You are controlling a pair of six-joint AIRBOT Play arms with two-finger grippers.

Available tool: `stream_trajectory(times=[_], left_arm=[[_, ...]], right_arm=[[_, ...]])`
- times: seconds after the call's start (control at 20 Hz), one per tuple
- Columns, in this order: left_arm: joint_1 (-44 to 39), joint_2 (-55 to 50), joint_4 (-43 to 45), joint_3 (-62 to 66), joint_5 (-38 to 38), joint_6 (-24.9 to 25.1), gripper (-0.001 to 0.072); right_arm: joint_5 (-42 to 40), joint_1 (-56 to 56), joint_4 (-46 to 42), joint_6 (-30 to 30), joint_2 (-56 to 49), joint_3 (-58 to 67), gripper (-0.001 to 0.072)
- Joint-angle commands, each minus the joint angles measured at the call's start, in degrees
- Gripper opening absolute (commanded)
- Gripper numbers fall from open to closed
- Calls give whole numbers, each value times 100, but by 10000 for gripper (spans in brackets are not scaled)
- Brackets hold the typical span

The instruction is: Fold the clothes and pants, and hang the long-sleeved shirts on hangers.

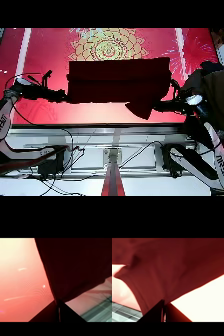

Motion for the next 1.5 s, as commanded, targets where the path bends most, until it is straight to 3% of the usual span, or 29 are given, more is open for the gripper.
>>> stream_trajectory(times=[0.0, 0.3, 0.55, 0.75, 0.9, 1.05, 1.45], left_arm=[[249, 400, 964, 190, -573, -136, 7], [699, 2155, 977, 68, -518, -140, 7], [210, 2400, 413, -216, 496, -140, 8], [-415, 1790, -199, -214, 1961, -393, 6], [-664, 1388, -203, -197, 2680, -800, 7], [-601, 1252, -201, -197, 3215, -940, 7], [-835, 1034, -887, -197, 4944, -935, 9]], right_arm=[[98, 7, -116, -35, 872, 9, 15], [1126, 7, -595, 820, 2549, 9, 14], [-258, 7, -129, 1156, 2562, 9, 14], [-1196, 63, 404, 1130, 1622, 153, 14], [-1447, 579, 0, 960, 553, 979, 14], [-2214, 1010, -599, 999, -590, 2028, 14], [-2522, 1174, -455, 1307, -2938, 3858, 15]])
